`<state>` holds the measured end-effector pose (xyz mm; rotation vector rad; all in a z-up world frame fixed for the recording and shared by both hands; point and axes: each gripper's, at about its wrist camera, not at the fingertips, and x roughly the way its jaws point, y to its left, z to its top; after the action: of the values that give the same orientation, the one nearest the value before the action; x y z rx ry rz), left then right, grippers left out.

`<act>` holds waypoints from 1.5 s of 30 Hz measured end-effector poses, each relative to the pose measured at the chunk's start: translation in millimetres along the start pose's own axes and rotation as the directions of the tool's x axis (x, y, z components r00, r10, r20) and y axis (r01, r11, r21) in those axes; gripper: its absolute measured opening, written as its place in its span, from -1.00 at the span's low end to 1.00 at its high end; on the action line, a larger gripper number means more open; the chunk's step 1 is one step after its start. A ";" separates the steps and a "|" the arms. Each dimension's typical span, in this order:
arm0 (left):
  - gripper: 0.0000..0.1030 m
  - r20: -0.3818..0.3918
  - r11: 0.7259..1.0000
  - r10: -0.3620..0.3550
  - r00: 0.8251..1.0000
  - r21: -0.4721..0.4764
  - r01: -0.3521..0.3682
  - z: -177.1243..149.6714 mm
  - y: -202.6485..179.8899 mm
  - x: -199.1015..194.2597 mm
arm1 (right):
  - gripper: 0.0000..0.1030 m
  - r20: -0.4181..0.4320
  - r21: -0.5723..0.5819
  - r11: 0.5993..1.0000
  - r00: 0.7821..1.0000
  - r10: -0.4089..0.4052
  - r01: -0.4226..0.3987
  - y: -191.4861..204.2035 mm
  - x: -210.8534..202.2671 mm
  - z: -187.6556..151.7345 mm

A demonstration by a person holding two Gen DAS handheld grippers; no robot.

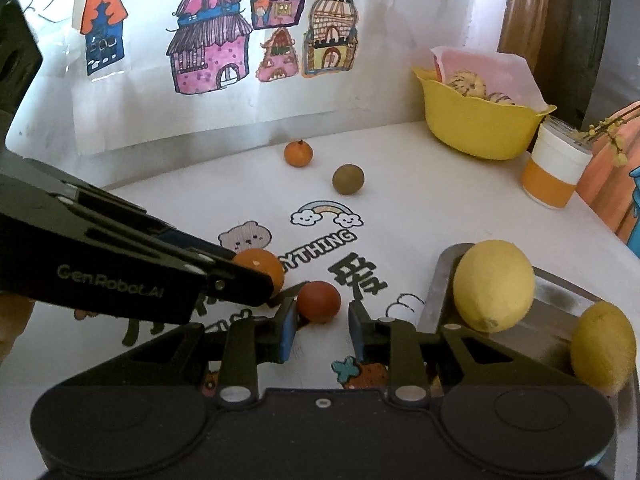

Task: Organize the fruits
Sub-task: 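Grasp a small orange with the left tool while the right tool grasps a red cherry tomato, then carry the orange and tomato onto the tray and open both tools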

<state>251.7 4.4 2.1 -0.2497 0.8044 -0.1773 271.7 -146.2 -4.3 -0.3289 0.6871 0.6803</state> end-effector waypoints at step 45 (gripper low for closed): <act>-0.39 -0.101 0.962 -0.183 0.978 0.185 0.200 -66.3 -147.9 -24.3 | -0.51 0.100 0.286 0.931 0.959 -0.267 0.229 -52.0 -163.7 -140.1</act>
<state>177.6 -141.0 17.1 -0.1354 0.8386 -0.4492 147.0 -329.1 6.6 -0.1103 0.5852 0.3563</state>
